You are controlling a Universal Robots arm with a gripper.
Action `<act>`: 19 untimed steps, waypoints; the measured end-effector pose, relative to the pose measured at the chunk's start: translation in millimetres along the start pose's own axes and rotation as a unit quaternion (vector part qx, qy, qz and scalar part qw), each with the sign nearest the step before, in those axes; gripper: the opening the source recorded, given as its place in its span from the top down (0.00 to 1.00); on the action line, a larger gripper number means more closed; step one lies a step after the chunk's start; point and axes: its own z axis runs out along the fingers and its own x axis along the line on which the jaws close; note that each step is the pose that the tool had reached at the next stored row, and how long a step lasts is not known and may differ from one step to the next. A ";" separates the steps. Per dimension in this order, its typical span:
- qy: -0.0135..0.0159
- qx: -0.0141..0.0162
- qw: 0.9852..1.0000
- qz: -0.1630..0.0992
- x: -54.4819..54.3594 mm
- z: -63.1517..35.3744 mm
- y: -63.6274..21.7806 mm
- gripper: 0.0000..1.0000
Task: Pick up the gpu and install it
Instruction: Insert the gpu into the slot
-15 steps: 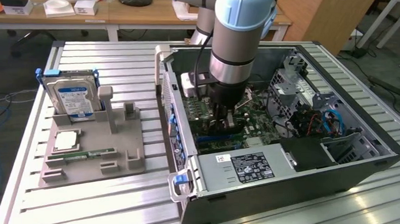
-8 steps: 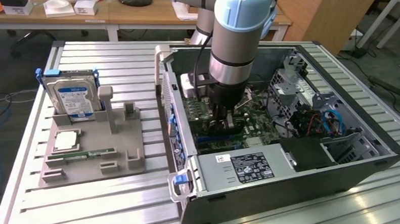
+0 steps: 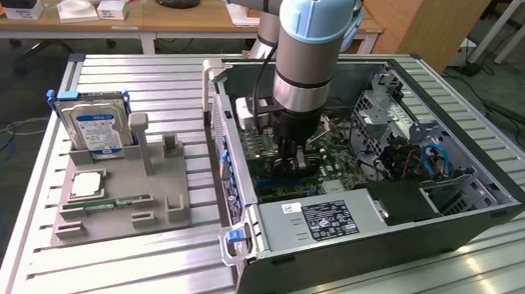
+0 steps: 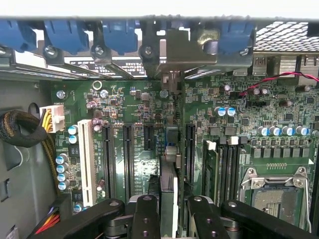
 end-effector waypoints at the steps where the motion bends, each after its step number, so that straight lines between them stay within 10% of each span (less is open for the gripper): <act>1: 0.000 0.000 1.000 0.000 0.0 0.1 0.2 0.73; 19: 0.000 0.000 1.000 0.000 0.0 0.3 0.4 0.73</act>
